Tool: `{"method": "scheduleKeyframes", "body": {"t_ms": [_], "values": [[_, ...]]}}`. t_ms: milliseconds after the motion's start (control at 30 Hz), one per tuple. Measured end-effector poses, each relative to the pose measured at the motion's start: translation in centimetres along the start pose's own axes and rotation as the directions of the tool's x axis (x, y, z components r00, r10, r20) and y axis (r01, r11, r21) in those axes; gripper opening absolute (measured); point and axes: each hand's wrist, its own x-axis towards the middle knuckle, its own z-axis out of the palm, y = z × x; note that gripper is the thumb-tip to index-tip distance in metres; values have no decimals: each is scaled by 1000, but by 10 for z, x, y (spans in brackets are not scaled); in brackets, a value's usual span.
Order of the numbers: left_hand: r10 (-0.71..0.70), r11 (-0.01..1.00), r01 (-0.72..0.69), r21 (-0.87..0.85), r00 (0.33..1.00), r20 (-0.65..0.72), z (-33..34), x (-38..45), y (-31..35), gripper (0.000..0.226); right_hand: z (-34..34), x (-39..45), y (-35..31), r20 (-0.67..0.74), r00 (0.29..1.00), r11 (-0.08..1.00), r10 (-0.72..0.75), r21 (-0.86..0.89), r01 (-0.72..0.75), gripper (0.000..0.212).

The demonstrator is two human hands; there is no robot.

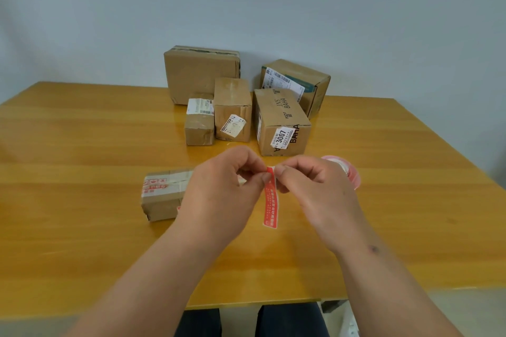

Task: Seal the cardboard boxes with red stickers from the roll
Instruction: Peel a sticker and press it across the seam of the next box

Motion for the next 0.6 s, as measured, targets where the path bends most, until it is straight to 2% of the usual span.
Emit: {"method": "scheduleKeyframes", "body": {"t_ms": [133,267,467,600], "values": [[-52,998,53,-37,998,31,-4,-2,-1,11,1,0,1,24,1000,998,-13,67,12,20],[-46,993,53,-104,996,71,-7,-5,2,12,3,0,3,61,998,992,-15,124,7,17],[-49,986,62,-155,995,88,-9,-6,5,13,4,0,5,48,999,996,-8,89,4,19],[-66,981,83,-177,993,100,-8,-7,4,14,6,-1,7,15,999,998,-36,43,35,10]]}}
